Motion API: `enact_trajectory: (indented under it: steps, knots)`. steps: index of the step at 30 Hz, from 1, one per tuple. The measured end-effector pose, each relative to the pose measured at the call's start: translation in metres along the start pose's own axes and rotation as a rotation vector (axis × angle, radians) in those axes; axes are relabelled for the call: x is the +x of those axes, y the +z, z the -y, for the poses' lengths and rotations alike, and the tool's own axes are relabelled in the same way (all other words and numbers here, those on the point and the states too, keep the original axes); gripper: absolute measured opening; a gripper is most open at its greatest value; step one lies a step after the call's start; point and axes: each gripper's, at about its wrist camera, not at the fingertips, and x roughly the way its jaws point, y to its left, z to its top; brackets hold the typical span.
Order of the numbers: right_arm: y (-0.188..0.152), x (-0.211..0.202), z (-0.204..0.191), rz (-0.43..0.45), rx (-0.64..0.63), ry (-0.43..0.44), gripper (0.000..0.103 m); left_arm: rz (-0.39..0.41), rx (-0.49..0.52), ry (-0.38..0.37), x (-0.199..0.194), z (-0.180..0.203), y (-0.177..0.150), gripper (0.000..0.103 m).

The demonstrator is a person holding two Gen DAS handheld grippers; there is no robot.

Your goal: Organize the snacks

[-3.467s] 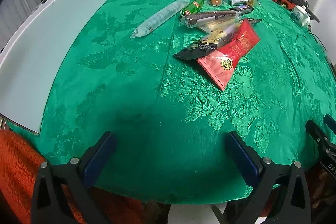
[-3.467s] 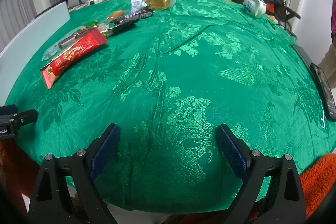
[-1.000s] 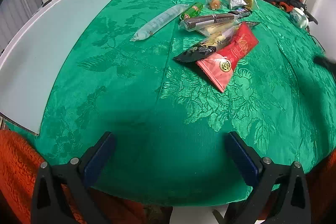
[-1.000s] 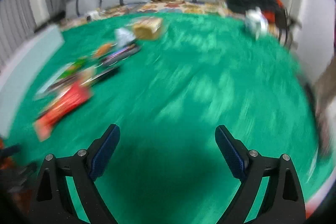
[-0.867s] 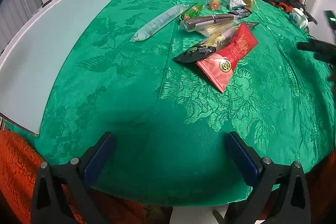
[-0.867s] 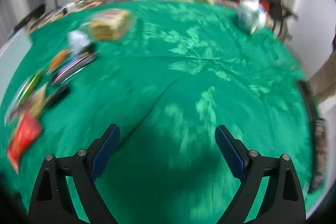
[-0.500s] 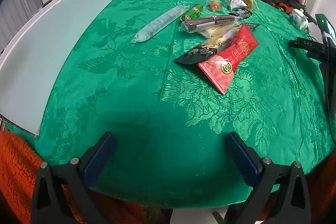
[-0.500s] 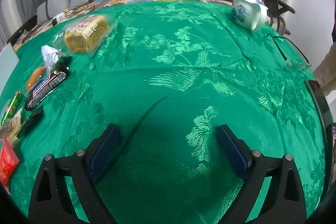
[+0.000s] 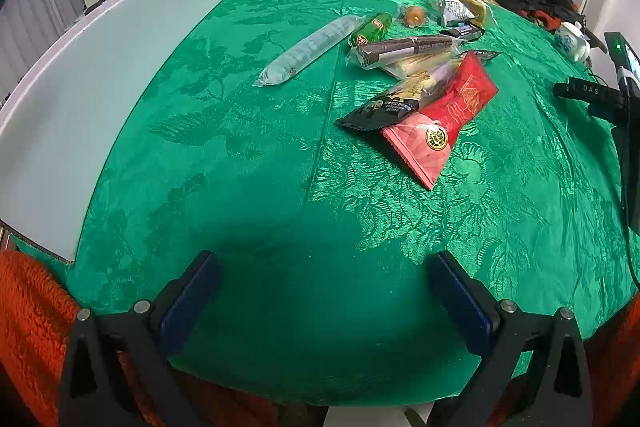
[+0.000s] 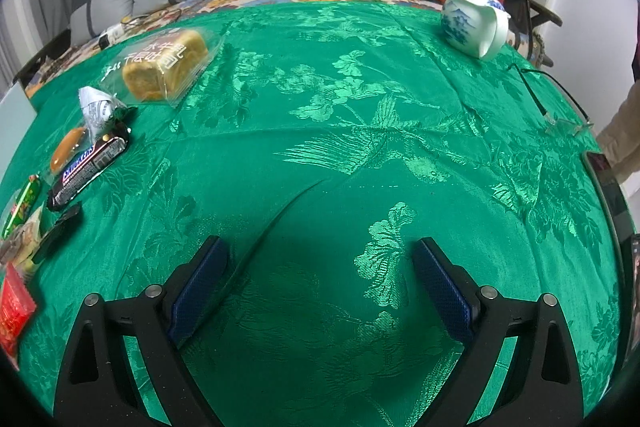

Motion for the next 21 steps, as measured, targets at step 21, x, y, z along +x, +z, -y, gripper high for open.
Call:
enact_trajectory:
  steps: [21]
  knots:
    - [0.0, 0.0, 0.0013, 0.0, 0.0, 0.001, 0.097, -0.001, -0.013, 0.01, 0.0007, 0.0011, -0.0003, 0.103]
